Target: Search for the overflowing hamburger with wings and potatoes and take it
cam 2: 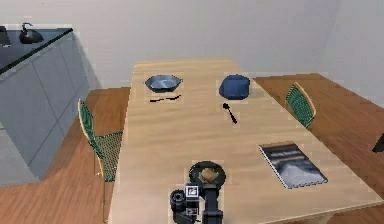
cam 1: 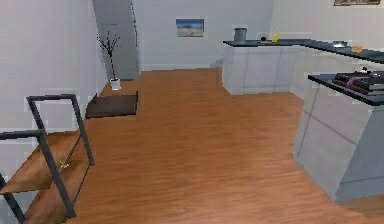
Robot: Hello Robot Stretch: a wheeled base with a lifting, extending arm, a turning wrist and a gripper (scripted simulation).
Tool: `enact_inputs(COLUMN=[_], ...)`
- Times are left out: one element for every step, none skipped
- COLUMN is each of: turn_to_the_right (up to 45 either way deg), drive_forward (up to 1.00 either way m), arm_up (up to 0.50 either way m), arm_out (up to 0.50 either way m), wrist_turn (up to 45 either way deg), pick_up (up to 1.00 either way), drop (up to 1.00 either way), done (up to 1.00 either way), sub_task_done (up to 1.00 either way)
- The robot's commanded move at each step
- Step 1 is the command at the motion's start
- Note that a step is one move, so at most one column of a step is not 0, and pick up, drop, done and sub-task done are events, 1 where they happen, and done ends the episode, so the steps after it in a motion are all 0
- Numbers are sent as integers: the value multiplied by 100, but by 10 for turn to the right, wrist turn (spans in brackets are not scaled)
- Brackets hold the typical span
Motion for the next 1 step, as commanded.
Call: enact_inputs(turn_to_the_right=[0], drive_forward=[0], arm_up=[0], arm_out=[0], wrist_turn=[0], pick_up=[100], drop=[0], done=[0], sub_task_done=[0])
